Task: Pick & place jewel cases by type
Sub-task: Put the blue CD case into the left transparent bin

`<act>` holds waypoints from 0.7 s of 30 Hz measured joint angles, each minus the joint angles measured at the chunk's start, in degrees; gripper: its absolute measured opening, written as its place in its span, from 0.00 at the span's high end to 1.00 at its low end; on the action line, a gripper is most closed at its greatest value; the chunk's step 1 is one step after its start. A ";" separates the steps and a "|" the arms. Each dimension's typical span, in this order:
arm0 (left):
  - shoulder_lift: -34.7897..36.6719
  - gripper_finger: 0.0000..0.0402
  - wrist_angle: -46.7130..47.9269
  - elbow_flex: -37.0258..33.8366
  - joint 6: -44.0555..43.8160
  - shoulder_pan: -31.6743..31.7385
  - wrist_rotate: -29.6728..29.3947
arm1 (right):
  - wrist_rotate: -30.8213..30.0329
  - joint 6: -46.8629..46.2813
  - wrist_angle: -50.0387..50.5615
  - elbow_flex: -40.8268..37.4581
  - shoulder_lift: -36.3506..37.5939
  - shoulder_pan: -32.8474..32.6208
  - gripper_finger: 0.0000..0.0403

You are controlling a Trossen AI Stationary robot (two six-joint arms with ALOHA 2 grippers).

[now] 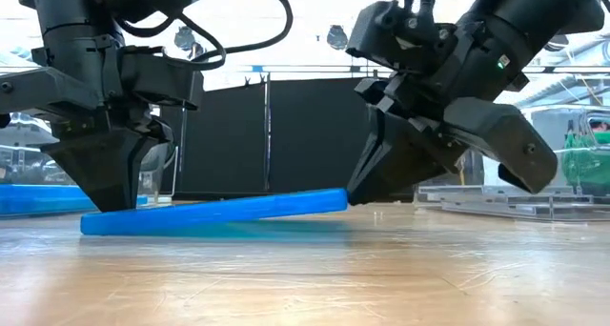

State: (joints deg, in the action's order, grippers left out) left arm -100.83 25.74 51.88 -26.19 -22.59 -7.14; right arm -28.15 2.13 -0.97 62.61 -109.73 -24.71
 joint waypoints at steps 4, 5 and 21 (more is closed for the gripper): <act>0.00 0.99 0.00 0.00 0.15 0.02 -0.17 | 0.87 2.15 -0.01 0.00 0.17 0.00 1.00; -0.01 0.99 0.00 0.00 0.15 0.02 -0.17 | 0.95 3.15 -0.03 0.02 0.20 -0.03 1.00; -0.29 0.95 -6.41 0.13 0.36 0.63 -1.87 | 8.17 11.94 -34.04 1.12 0.47 2.83 0.91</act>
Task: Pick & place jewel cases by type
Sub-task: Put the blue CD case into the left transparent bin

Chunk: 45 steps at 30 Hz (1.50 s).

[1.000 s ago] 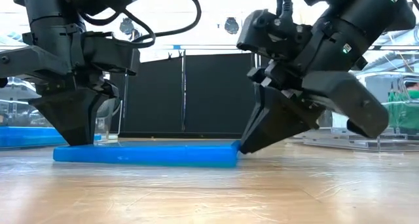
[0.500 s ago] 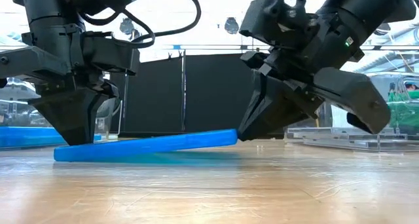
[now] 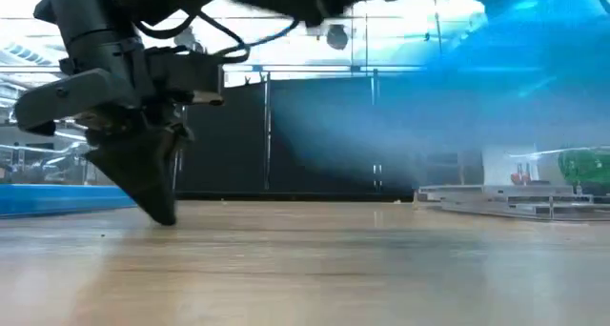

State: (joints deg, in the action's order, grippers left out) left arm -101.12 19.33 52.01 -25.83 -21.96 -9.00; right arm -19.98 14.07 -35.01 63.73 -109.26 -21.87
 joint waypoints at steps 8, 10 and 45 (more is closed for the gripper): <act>-0.07 0.98 -0.24 0.02 0.26 0.24 0.52 | 0.77 -4.22 7.64 -0.25 0.17 2.07 0.78; -0.04 0.95 -0.28 0.02 0.78 0.24 0.01 | 1.66 -5.41 11.95 -0.91 -0.24 1.61 0.78; 0.00 0.96 -24.48 -0.15 16.50 0.20 2.93 | 28.52 -119.05 79.22 -1.25 15.80 -40.84 0.99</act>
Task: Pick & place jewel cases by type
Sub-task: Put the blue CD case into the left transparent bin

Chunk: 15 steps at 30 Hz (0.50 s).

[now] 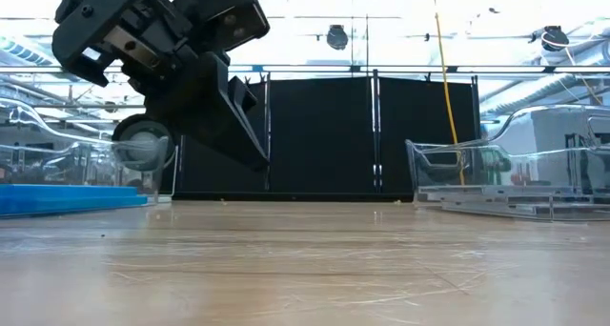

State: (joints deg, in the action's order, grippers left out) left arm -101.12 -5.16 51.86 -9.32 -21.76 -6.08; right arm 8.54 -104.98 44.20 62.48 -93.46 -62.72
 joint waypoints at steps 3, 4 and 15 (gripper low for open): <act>0.02 0.99 -0.22 0.00 0.07 0.00 -0.33 | 5.35 -1.97 -1.82 -2.10 -3.20 -0.07 1.00; 0.02 0.99 -0.18 0.00 0.07 0.00 -0.38 | 6.54 -2.27 -3.76 -3.44 -3.98 0.24 1.00; 0.04 0.89 -0.18 0.00 -1.59 0.04 -0.43 | 5.77 14.79 -14.64 -12.35 -5.89 11.27 1.00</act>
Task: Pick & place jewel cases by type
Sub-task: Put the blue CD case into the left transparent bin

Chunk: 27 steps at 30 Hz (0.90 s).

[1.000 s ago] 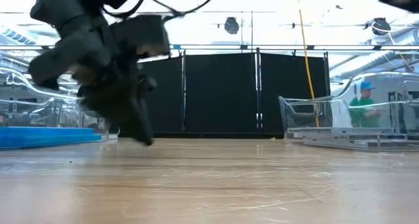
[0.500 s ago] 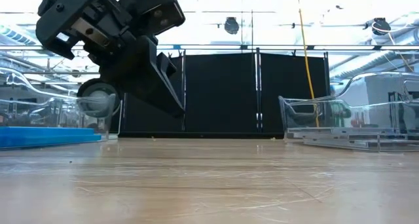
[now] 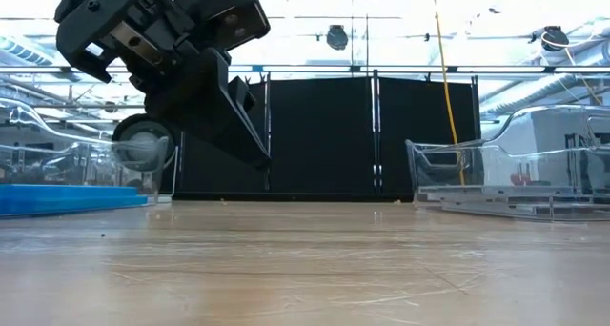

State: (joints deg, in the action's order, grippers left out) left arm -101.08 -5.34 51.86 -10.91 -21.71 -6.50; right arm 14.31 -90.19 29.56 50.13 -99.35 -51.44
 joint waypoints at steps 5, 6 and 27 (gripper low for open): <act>0.02 0.91 -0.40 0.06 -0.58 0.00 -0.04 | -18.41 15.80 -4.80 -0.14 1.23 8.47 1.00; 0.02 0.92 -0.42 0.07 -0.83 0.00 -0.18 | -20.26 19.47 -7.37 -0.15 1.53 9.99 1.00; -10.94 0.75 -17.17 0.07 -28.49 8.35 15.18 | -25.23 62.21 -38.50 -0.37 1.44 24.46 1.00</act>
State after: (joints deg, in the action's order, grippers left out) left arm -112.01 -22.51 51.92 -39.40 -13.37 8.68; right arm -10.91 -27.98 -8.94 49.76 -97.91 -26.99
